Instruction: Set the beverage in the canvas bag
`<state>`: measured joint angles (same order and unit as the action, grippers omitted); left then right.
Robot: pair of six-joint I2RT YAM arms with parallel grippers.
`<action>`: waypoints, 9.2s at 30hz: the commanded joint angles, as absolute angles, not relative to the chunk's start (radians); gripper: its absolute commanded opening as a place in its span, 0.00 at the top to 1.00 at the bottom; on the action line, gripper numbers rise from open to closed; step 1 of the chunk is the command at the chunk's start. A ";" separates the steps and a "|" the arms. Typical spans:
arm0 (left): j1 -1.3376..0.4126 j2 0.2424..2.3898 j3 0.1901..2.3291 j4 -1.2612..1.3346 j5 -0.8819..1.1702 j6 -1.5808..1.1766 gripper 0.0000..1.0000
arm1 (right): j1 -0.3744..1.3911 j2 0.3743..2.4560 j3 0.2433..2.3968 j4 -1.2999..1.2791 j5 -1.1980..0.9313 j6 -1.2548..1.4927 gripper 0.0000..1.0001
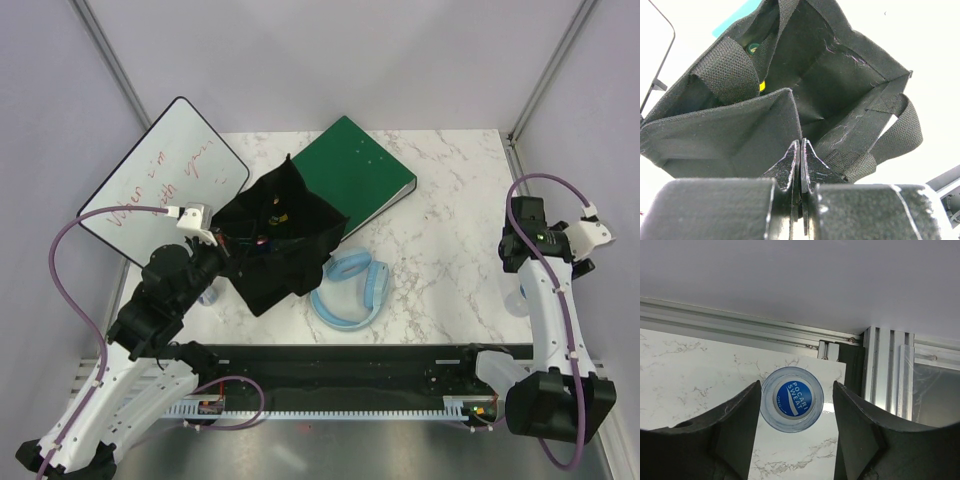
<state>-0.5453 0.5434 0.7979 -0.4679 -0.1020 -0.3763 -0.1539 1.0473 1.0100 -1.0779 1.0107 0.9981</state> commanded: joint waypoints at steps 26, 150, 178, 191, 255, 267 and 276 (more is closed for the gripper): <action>-0.546 0.554 0.787 -0.492 -0.127 -0.339 0.98 | -0.173 0.956 1.100 -0.739 0.474 0.295 1.00; -0.545 0.502 0.788 -0.497 -0.117 -0.351 0.98 | 0.980 1.719 1.388 -0.104 0.166 0.106 1.00; -0.545 0.486 0.787 -0.499 -0.126 -0.351 0.98 | 0.982 1.793 1.461 -0.094 0.305 0.041 1.00; -0.545 0.491 0.787 -0.497 -0.121 -0.351 0.98 | 0.980 1.677 1.376 0.019 0.334 0.077 1.00; -0.545 0.500 0.788 -0.500 -0.138 -0.351 0.98 | 0.937 1.600 1.364 0.101 0.413 -0.062 1.00; -0.545 0.506 0.788 -0.500 -0.135 -0.351 0.98 | 0.923 1.621 1.115 0.255 0.197 0.163 1.00; -0.545 0.514 0.792 -0.499 -0.130 -0.353 0.98 | 0.930 1.670 1.301 0.278 0.189 0.063 1.00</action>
<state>-0.5457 0.5014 0.7948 -0.4961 -0.1211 -0.3759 0.9203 1.6039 1.1862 0.2974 0.2382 0.0715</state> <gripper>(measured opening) 0.030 0.396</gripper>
